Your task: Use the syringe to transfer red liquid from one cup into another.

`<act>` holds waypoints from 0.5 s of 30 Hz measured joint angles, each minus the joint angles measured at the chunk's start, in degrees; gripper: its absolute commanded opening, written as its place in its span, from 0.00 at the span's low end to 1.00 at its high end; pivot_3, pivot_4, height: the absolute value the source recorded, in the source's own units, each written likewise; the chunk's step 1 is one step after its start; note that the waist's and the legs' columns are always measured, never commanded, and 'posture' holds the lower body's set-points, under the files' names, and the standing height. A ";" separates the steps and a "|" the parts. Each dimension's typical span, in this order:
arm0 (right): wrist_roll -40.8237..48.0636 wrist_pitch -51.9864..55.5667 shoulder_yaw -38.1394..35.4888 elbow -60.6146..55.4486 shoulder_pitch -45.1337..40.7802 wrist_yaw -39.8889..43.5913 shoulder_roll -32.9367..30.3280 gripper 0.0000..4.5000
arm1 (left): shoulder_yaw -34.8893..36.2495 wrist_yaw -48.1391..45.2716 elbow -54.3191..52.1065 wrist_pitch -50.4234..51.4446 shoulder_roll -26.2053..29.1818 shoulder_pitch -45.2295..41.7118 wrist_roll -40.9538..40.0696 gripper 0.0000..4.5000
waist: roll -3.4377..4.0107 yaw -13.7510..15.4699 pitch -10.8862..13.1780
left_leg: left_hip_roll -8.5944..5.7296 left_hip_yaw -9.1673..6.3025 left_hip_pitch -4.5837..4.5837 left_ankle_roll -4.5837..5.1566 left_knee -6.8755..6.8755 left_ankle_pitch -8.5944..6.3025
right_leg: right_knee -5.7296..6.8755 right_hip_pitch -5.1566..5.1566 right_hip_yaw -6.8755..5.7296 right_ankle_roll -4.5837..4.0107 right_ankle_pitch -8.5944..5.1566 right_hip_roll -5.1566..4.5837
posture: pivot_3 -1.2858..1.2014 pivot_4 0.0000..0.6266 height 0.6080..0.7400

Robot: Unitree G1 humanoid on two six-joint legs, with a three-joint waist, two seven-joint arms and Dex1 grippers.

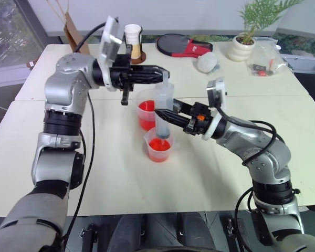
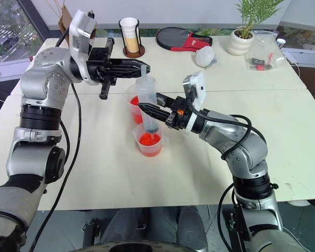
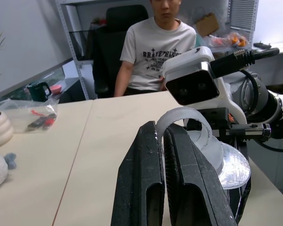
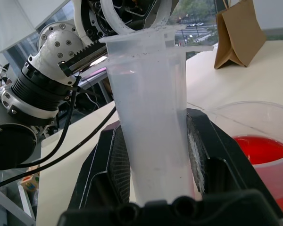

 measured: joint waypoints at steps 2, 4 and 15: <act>0.26 0.05 -0.13 0.00 -0.01 -0.63 0.04 0.29 | -0.02 0.19 0.89 0.75 -0.16 -0.50 -0.02 0.15 | 0.00 -0.01 0.00 | 0.00 0.00 0.00 0.00 0.00 0.00 | 0.00 0.00 0.00 0.00 0.00 0.00 | 0.52 0.24 1.00; 0.31 0.19 -0.87 0.00 -0.27 -1.38 0.00 0.29 | -0.01 0.10 2.67 2.50 0.23 -1.64 -0.21 0.31 | 0.00 -0.01 0.00 | -0.01 0.00 0.00 0.00 0.00 0.00 | 0.00 0.00 0.00 0.00 0.00 0.00 | 0.52 0.24 1.00; 7.74 0.39 -9.21 -2.40 -5.93 -6.45 1.79 0.29 | 4.32 0.07 10.54 8.87 8.50 -2.85 -2.54 0.64 | 0.01 -0.27 0.01 | 0.04 0.00 0.00 0.00 -0.01 0.00 | 0.01 -0.02 -0.01 0.00 0.00 0.01 | 0.52 0.24 1.00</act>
